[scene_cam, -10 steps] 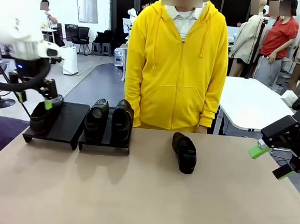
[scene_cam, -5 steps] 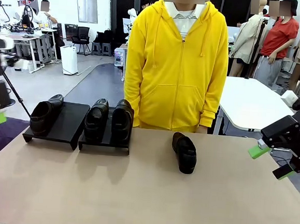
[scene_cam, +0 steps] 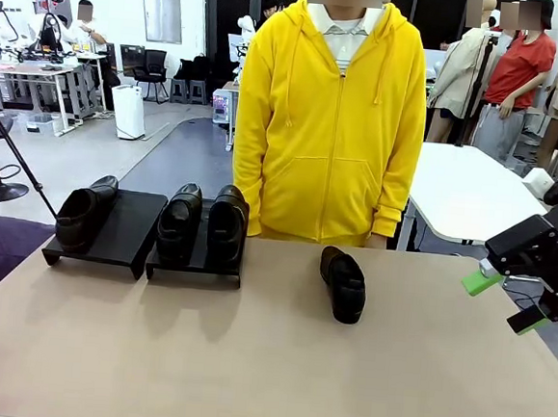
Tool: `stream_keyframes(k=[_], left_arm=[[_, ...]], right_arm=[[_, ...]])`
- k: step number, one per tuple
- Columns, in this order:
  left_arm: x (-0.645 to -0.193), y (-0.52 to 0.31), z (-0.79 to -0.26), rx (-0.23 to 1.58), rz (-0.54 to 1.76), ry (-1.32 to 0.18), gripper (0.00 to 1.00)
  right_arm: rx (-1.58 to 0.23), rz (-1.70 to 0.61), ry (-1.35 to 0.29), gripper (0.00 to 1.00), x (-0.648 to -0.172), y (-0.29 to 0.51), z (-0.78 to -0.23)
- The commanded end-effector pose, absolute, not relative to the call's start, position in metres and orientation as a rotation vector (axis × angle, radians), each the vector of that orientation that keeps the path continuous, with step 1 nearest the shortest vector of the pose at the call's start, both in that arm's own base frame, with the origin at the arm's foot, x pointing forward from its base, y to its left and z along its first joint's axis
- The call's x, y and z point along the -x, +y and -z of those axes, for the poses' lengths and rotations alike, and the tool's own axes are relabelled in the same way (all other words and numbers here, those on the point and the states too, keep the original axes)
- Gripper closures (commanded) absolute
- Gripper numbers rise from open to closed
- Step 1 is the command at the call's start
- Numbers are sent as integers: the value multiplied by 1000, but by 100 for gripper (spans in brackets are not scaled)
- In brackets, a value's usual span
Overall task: Organize the shoes by placing them on the stand.
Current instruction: Place the Shoe from the middle of the table onto the Shoes Stand, then pick up one Shoe and place it in the middle of the table.
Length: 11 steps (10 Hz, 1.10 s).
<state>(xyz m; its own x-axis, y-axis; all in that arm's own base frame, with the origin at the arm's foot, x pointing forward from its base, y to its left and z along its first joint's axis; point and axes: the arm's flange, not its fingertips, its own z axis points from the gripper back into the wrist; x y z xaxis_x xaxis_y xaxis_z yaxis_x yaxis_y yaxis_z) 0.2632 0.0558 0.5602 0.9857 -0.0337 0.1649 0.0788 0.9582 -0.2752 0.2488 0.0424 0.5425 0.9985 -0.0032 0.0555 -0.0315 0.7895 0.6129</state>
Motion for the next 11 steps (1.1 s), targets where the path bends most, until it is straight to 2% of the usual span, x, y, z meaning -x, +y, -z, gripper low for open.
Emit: stream_keyframes(k=[1, 10, 11], left_arm=[[-277, 40, -568, 231, 90, -85, 0], [-277, 40, -568, 231, 90, -85, 0], [-277, 40, -568, 231, 90, -85, 0]], right_arm=[[-694, -18, -57, 0, -250, 44, -547], [-661, -15, -54, 0, -249, 42, -542], [-530, -107, -31, 0, -289, 78, -548]])
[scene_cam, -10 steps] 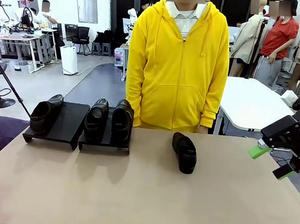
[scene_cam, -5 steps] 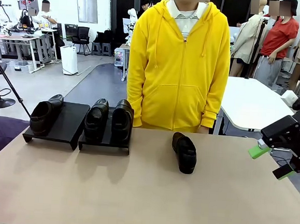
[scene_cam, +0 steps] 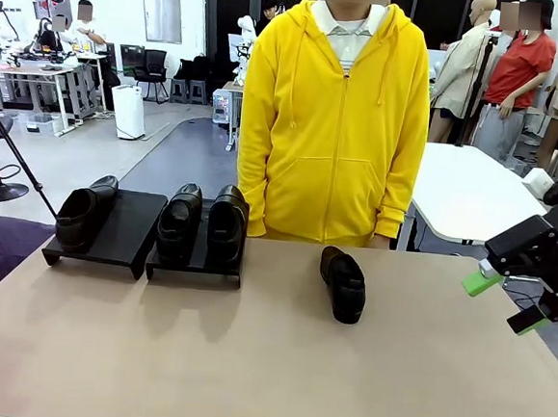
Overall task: Organize the shoes by placing them on the stand.
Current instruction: Pick up one Shoe and place it in the middle of the table.
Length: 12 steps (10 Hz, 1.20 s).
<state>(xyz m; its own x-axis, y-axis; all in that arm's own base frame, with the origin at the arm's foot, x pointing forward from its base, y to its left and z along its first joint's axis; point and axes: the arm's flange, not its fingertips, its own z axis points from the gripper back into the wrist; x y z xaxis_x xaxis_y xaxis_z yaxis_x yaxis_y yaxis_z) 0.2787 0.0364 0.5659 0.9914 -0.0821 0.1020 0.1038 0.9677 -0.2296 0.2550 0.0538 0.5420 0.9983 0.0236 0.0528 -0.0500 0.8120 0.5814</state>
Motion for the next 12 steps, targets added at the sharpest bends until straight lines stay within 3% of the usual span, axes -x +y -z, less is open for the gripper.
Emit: stream_keyframes(k=[1, 2, 5, 9, 12], left_arm=[[-277, 40, -568, 231, 90, -85, 0], [-277, 40, -568, 231, 90, -85, 0], [-277, 40, -568, 231, 90, -85, 0], [-277, 40, -568, 231, 90, -85, 0], [-277, 40, -568, 231, 90, -85, 0]], right_arm=[[-348, -154, 45, 0, -345, 109, -543], [-296, -202, 126, 0, -392, 134, -532], [-86, -193, 62, 0, -489, 203, -469], [-65, -110, -115, 0, -575, 259, -393], [-29, -85, -124, 0, -597, 270, -375]])
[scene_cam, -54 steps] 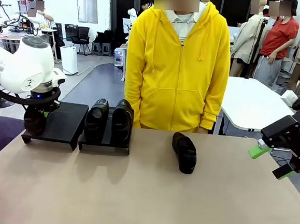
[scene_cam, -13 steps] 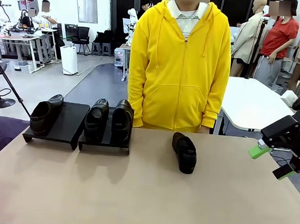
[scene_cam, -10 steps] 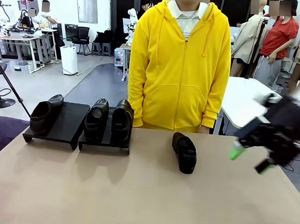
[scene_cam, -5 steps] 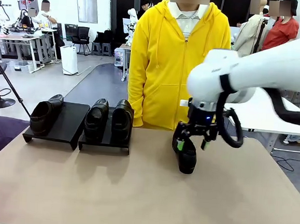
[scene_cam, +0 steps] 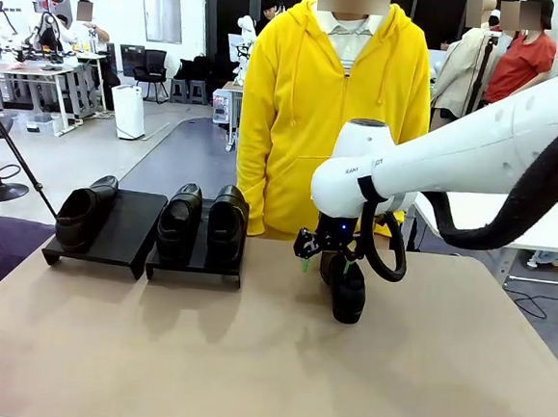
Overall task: Organize the shoes by placing them on the stand.
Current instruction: Pick up one Shoe and place it in the middle of the table.
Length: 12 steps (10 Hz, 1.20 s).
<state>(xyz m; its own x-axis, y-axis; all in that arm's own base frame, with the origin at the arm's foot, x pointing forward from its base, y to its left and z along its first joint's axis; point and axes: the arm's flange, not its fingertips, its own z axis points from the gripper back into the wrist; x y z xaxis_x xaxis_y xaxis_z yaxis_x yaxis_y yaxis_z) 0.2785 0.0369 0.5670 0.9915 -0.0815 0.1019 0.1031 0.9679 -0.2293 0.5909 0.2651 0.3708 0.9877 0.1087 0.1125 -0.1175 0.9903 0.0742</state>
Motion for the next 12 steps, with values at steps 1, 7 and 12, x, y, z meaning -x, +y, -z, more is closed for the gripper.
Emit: stream_keyframes(k=[1, 7, 12], left_arm=[[-277, 40, -568, 231, 90, -85, 0], [-277, 40, -568, 231, 90, -85, 0], [-277, 40, -568, 231, 90, -85, 0]], right_arm=[[-42, -96, -137, 0, -600, 271, -370], [-49, -90, -96, 16, -605, 268, -350], [-31, -45, -96, 100, -605, 262, -353]])
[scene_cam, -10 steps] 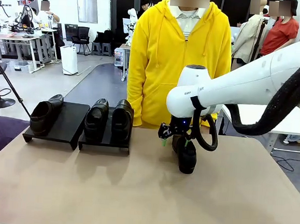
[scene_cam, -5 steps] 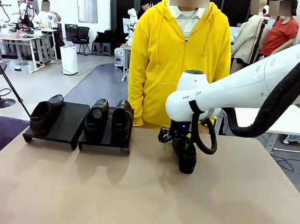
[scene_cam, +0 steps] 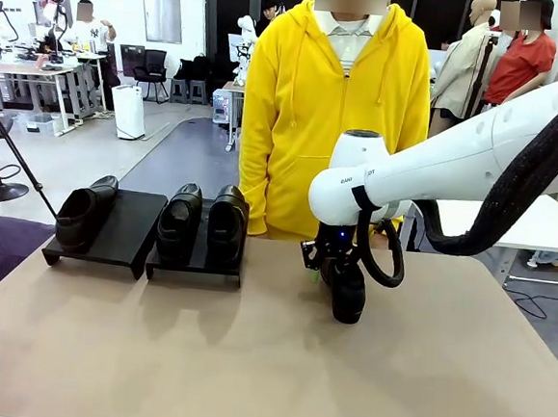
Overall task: Organize the shoes by placing them on the stand.
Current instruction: Pick up one Shoe and place it in the middle of the table.
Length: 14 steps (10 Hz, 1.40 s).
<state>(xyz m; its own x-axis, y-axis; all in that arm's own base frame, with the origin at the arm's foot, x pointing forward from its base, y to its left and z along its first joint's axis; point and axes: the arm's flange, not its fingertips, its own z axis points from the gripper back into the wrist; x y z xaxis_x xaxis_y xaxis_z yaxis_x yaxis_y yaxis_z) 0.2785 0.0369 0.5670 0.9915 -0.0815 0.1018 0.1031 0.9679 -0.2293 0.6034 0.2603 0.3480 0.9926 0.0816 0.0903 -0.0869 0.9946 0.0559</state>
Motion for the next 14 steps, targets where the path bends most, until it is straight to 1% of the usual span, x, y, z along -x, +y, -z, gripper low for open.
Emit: stream_keyframes(k=[1, 5, 7, 8, 9, 10, 11, 13, 14], left_arm=[[-277, 40, -568, 231, 90, -85, 0], [-277, 40, -568, 231, 90, -85, 0], [-277, 40, -568, 231, 90, -85, 0], [-277, 40, -568, 231, 90, -85, 0], [-277, 40, -568, 231, 90, -85, 0], [-277, 40, -568, 231, 90, -85, 0], [-277, 40, -568, 231, 90, -85, 0], [-277, 40, -568, 231, 90, -85, 0], [-277, 40, -568, 231, 90, -85, 0]], right_arm=[[-29, -36, -94, 100, -606, 260, -354], [10, -4, -92, 100, -604, 250, -358], [26, 23, -84, 100, -590, 243, -377], [45, 58, -40, 100, -569, 241, -397], [58, 100, -1, 100, -536, 242, -422], [75, 182, 44, 100, -486, 245, -456], [47, 265, 92, 100, -441, 248, -477], [29, 266, 160, 100, -371, 272, -487], [30, 231, 145, 100, -344, 291, -485]])
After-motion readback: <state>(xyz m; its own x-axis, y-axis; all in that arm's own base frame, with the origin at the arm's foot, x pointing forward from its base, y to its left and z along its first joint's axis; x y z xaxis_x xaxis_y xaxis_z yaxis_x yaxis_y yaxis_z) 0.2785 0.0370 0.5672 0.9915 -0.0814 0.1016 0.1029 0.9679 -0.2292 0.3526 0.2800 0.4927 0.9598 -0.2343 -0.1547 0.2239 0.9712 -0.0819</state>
